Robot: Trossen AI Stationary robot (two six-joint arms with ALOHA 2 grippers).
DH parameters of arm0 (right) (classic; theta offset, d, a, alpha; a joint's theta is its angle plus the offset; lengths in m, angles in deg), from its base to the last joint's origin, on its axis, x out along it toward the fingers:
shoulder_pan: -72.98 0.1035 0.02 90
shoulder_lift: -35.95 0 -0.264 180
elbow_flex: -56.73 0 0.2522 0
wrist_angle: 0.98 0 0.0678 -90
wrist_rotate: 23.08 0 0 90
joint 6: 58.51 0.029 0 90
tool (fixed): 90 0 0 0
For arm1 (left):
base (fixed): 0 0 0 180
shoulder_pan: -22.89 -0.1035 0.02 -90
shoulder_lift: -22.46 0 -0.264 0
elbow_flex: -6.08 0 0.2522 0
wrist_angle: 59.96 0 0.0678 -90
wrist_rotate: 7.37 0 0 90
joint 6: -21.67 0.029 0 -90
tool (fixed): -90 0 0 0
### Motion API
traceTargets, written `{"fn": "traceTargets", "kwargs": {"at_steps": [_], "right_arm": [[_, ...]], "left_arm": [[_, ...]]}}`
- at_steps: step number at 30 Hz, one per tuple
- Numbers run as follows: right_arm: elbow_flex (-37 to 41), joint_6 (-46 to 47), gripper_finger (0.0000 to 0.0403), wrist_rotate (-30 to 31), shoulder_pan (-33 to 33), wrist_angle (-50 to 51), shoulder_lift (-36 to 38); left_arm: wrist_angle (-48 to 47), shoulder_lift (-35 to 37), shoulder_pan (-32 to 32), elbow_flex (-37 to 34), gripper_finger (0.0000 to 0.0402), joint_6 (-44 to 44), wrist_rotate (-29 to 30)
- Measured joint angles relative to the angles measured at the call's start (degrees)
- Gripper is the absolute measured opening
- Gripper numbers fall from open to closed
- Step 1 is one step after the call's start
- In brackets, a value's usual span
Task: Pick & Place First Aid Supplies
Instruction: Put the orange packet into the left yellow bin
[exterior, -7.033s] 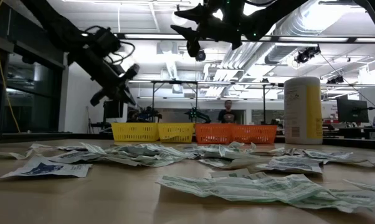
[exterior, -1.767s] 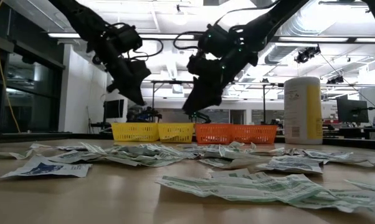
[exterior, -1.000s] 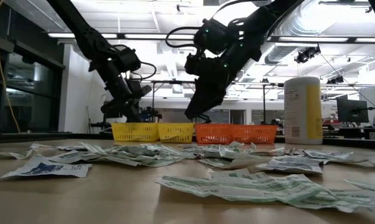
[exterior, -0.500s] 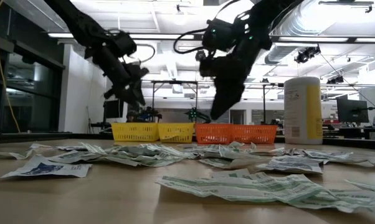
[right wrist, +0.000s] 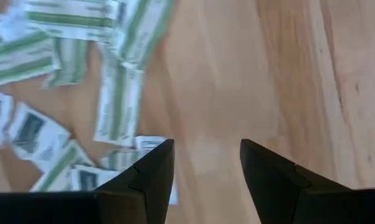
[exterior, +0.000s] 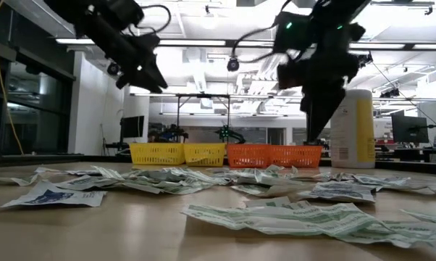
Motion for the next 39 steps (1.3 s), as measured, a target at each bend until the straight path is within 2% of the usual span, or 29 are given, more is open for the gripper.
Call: {"fn": "traceTargets", "kwargs": {"at_steps": [3, 7, 13, 20, 31, 35, 39], "right_arm": [[2.7, -0.8, 0.0177, 0.7, 2.2, -3.3, 3.1], [5.4, -4.0, 0.0177, 0.8, 4.5, -5.3, 3.6], [8.0, -3.7, 0.0177, 0.8, 7.1, -7.9, 1.4], [7.9, -2.5, 0.0177, 4.0, 9.4, -10.1, -2.3], [7.5, 3.4, 0.0176, 7.5, 11.6, -10.9, -8.1], [7.4, 6.7, 0.0162, 8.4, 11.7, -10.7, -10.2], [7.4, 9.7, 0.0128, 8.7, 11.7, -10.9, -10.7]], "left_arm": [[-0.1, 3.5, 3.0, -2.1, 0.014, -1.0, 1.4], [-0.3, 6.6, 7.1, -4.4, 0.014, -3.1, 3.6], [-0.2, 9.6, 12.6, -7.1, 0.014, -5.8, 6.6], [-0.2, 11.2, 17.9, -9.6, 0.014, -9.5, 9.9], [-0.6, 11.2, 24.4, -9.6, 0.014, -11.5, 13.2], [-0.8, 11.2, 25.9, -9.6, 0.014, -11.9, 14.0], [-0.8, 11.2, 26.6, -9.6, 0.014, -12.3, 14.4]]}}
